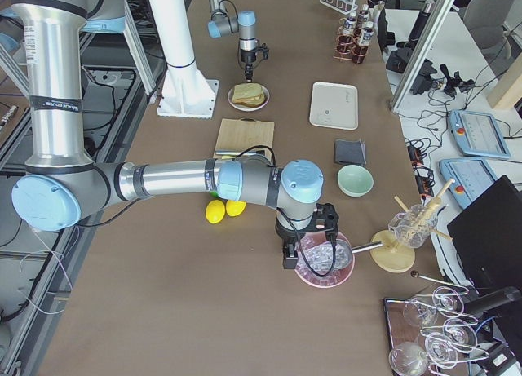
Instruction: Make sandwich and place on tray
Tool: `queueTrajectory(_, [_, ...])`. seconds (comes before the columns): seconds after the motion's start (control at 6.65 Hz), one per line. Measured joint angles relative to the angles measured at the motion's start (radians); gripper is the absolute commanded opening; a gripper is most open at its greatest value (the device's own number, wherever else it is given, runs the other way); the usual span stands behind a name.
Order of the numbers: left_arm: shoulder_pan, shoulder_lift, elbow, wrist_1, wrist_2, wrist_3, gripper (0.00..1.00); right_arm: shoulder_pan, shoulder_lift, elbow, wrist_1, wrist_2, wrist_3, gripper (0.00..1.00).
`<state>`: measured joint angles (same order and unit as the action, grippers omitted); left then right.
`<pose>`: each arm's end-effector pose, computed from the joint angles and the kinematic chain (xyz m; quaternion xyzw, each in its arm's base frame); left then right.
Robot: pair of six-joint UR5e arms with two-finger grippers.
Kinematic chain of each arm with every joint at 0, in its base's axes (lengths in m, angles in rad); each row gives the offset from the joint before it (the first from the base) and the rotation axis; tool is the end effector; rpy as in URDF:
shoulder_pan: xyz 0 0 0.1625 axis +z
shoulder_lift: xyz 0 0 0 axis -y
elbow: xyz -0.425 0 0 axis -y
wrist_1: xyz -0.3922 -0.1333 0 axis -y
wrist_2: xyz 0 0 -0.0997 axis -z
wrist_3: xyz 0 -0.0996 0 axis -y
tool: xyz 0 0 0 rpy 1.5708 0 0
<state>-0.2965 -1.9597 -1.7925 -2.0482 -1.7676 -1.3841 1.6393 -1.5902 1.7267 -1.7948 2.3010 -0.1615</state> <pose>0.5552 -0.2886 0.2879 0.0416 0.5202 0.0040 0.8530 0.0991 -0.4675 0.6167 0.0003 -0.3590 -0.0278 0.9329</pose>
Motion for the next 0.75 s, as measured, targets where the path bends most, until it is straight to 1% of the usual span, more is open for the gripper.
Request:
queueTrajectory(0.3, [-0.019, -0.008, -0.004, -0.002, -0.008, 0.021, 0.00, 0.000, -0.002, -0.006, 0.000, 0.000, -0.002, 1.00])
queueTrajectory(0.45, [-0.048, -0.013, -0.005, -0.002, -0.022, 0.041, 0.00, 0.000, -0.002, -0.010, 0.000, 0.000, -0.003, 1.00])
queueTrajectory(0.75, [-0.160, -0.035, 0.004, -0.001, -0.126, 0.102, 0.00, -0.001, -0.004, -0.016, 0.000, 0.000, -0.005, 1.00])
